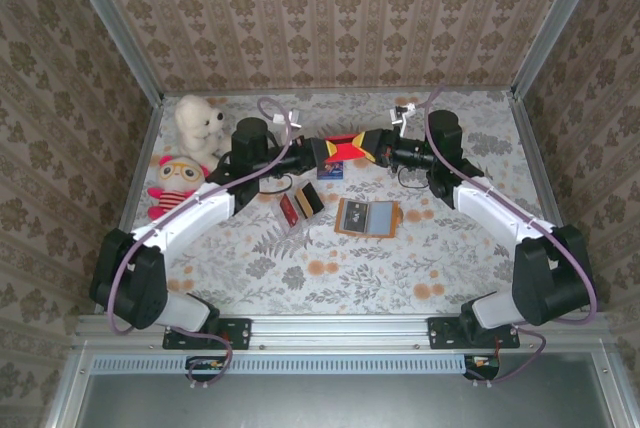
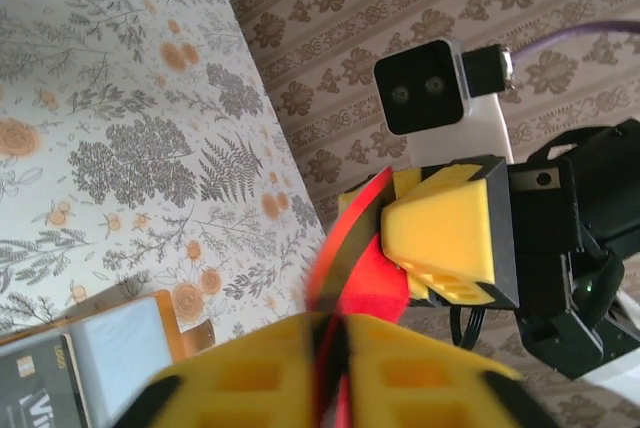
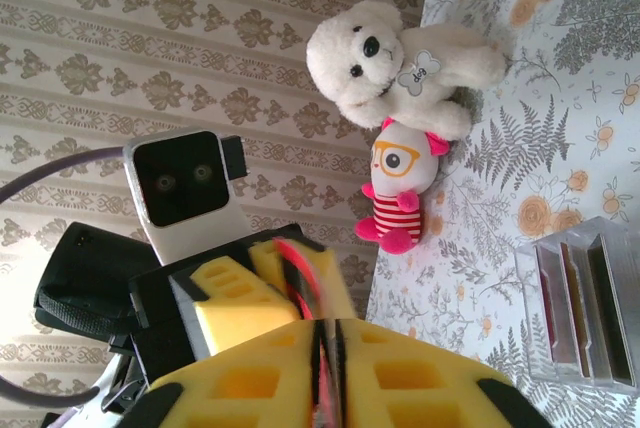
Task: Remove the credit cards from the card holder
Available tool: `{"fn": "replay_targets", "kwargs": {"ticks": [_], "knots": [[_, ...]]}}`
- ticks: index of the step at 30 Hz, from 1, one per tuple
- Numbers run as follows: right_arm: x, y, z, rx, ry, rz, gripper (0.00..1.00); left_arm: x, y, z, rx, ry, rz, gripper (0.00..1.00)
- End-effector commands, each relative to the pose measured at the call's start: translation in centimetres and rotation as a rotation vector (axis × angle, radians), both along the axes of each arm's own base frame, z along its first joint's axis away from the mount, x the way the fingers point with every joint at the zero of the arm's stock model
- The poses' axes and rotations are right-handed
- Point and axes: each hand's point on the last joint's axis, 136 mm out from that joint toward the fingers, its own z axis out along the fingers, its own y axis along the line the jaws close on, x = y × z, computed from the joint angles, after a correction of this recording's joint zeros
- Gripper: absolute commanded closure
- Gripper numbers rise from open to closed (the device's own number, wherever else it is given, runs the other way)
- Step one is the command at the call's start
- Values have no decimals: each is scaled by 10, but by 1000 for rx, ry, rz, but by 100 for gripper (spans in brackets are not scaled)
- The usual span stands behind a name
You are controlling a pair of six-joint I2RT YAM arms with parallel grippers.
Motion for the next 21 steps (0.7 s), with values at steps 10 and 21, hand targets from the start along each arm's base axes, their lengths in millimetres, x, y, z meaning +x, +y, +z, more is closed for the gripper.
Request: {"fn": "replay_targets", "kwargs": {"ticks": [10,21], "knots": [[-25,10,4,-176,-316,252,40,-19,16,2,109,-144,-129,100],[-8,17,-24,-342,-451,326,44,-30,22,-4,244,-325,-240,100]]}}
